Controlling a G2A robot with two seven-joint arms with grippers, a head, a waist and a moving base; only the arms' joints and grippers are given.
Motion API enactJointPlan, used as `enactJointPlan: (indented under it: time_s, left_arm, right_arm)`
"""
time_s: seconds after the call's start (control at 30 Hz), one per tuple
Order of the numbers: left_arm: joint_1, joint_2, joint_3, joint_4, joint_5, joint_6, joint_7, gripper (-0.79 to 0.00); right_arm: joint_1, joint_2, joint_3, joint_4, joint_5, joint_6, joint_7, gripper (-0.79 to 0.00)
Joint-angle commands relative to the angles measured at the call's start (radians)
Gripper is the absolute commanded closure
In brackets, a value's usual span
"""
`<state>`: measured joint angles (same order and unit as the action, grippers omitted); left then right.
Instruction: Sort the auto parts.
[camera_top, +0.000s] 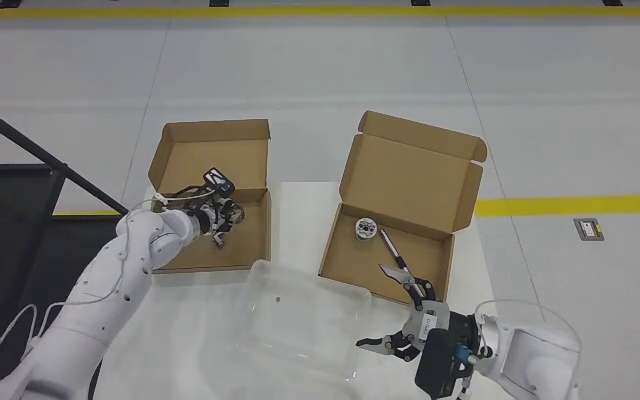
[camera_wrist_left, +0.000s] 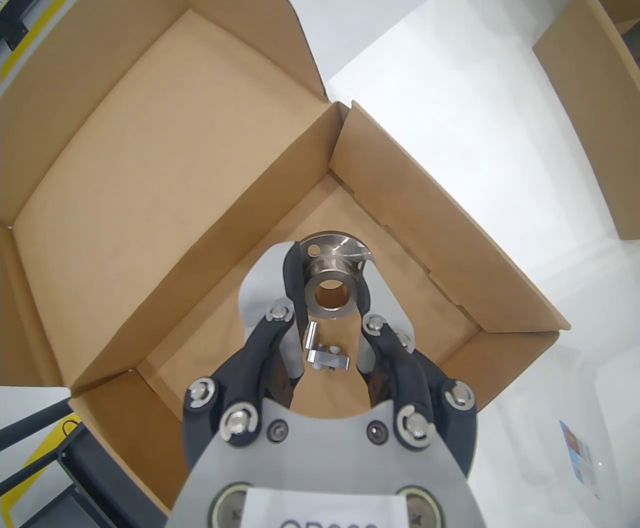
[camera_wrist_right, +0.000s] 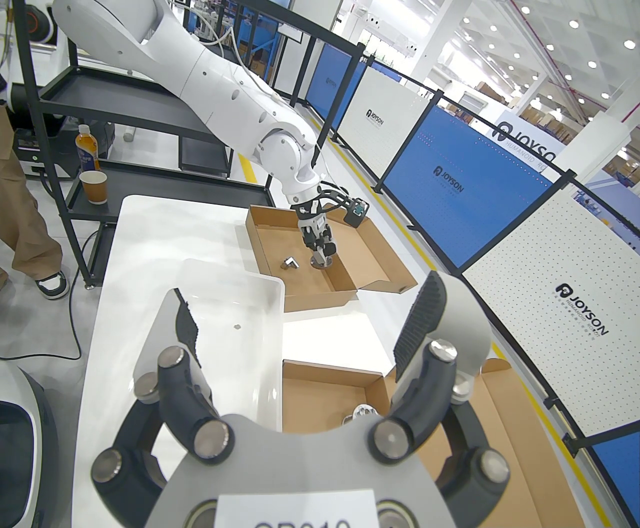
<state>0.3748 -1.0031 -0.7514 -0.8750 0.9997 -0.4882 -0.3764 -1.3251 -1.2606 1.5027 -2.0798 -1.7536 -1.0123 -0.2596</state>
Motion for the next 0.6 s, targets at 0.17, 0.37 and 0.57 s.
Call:
enactJointPlan:
  time_s: [0.17, 0.37, 0.57]
  left_arm:
    - [0.046, -0.019, 0.004, -0.015, 0.015, 0.055, -0.011, 0.0]
    - [0.005, -0.069, 0.041, 0.07, 0.018, 0.056, -0.013, 0.0]
    - [-0.042, -0.128, 0.078, 0.196, 0.01, 0.035, -0.024, 0.0]
  right_arm:
    - [0.0, 0.0, 0.0, 0.0, 0.0, 0.0, 0.0, -0.785]
    - [0.0, 0.0, 0.0, 0.0, 0.0, 0.0, 0.0, -0.785]
    - [0.0, 0.0, 0.0, 0.0, 0.0, 0.0, 0.0, -0.785]
